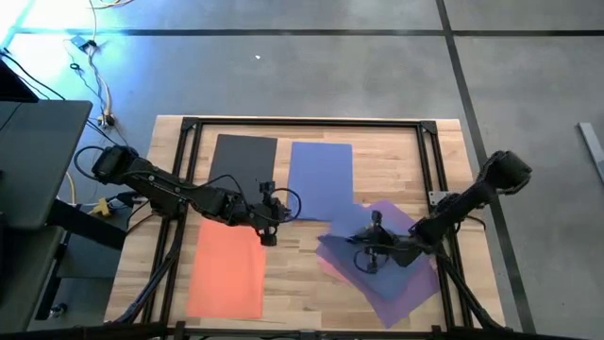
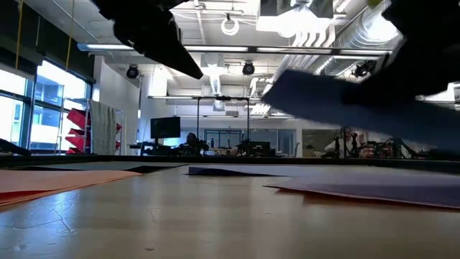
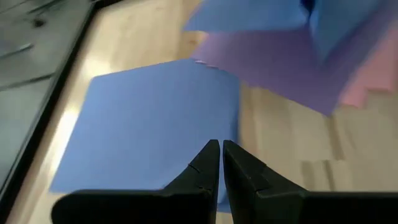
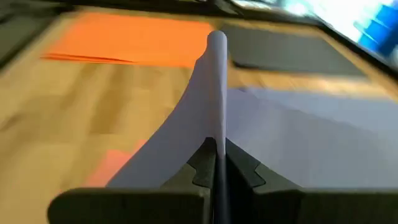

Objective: Organize paper
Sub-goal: Stack the bottom blue paper on top of the top blue paper

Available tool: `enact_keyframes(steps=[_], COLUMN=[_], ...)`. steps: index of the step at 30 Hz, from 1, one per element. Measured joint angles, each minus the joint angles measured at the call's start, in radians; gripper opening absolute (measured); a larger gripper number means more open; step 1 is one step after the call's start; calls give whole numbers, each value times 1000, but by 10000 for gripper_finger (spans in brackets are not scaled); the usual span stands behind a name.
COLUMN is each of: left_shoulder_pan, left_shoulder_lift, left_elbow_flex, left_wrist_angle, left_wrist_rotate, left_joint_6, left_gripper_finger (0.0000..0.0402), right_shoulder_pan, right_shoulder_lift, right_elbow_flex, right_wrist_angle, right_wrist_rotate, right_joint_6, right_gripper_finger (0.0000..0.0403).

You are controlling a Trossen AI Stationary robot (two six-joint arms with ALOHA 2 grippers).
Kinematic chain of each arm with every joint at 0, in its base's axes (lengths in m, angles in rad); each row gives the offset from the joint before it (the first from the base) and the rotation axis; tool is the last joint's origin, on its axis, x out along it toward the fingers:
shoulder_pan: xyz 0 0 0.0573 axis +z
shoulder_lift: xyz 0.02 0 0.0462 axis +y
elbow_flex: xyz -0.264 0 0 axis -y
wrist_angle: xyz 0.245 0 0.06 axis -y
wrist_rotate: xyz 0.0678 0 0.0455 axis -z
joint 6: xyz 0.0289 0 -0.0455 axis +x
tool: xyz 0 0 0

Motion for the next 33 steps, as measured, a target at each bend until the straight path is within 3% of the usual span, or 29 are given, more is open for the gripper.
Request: enact_keyframes(steps=[6,12,22,28,30,33], left_shoulder_pan=[-45,-129,-215,-213,-213,-202], left_shoulder_lift=[70,134,242,419,468,527], left_elbow_flex=[0,0,0,54,86,134], left_wrist_angle=[152,421,746,1026,1082,1072], left_wrist_rotate=[147,154,115,-205,-236,-203], left_joint_6=[230,490,836,1092,1143,1154], left_gripper_finger=[25,78,174,203,204,204], right_shoulder_pan=[-5,-27,-43,-74,-78,-79], right_shoulder_lift=[-86,-101,-101,-101,-101,-101], right_elbow_flex=[66,92,92,92,92,92], right_wrist_angle=[4,5,6,27,26,28], right_wrist_rotate=[-292,-514,-545,-557,-558,-570], right_joint_6=[-288,-294,-266,-246,-241,-242], right_gripper_finger=[0,0,0,0,0,0])
